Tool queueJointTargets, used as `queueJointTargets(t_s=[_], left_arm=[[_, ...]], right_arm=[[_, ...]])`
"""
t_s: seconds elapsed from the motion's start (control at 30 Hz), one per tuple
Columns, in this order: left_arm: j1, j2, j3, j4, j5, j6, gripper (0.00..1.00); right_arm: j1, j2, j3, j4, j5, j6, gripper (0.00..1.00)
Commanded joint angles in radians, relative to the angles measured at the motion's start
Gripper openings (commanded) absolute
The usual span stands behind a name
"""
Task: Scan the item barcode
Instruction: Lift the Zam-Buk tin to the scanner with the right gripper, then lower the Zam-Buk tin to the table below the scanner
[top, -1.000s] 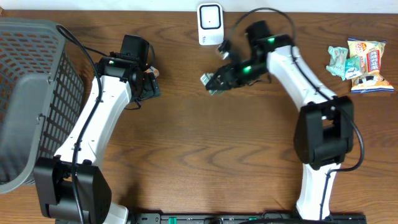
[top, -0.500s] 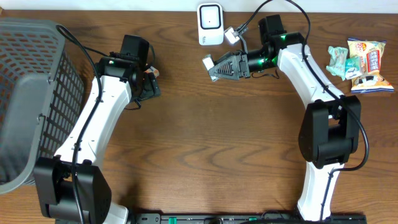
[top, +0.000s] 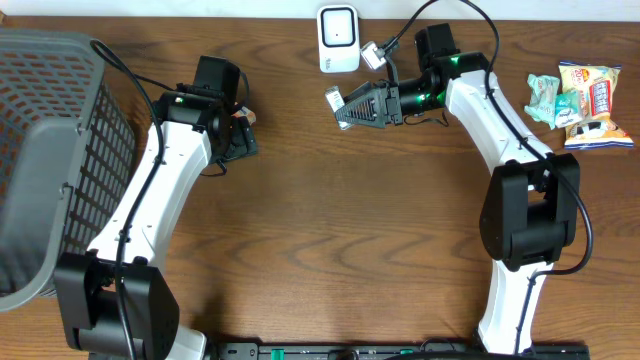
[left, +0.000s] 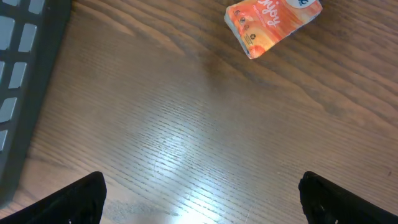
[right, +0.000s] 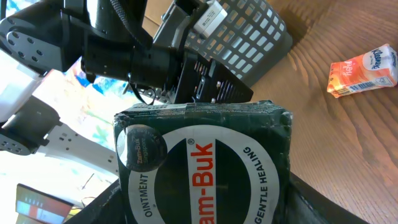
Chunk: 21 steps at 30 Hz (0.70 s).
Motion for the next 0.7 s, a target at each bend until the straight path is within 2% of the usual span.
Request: queueJointTargets(t_s=[0.0,0.13,0.3,0.47,0.57,0.67], left_arm=[[0.002,0.005,-0.009,-0.003,-0.02,0.006,0.98],[0.002,0.005,-0.009,-0.003,-0.02,0.006,0.98],[0.002,0.005,-0.009,-0.003,-0.02,0.006,0.98],[0.002,0.005,-0.009,-0.003,-0.02,0.006,0.98],[0.002,0.005,-0.009,-0.003,-0.02,0.006,0.98],[0.002,0.005,-0.009,-0.003,-0.02,0.006,0.98]], right_arm=[[0.005,-0.032,0.018,-0.003,0.005,-0.019,0.54],[0.022,-0.032,0.018,-0.009,0.251,0.05,0.52],[0.091,-0.032,0.018,-0.02,0.902,0.331,0.52],[0.187,-0.032,0.018,-0.058,1.501,0.517,0.54],[0.247,-0.028,0.017,-0.082,1.753,0.601,0.55],[0.293,-0.021,0.013,-0.092,1.866,0.648,0.51]])
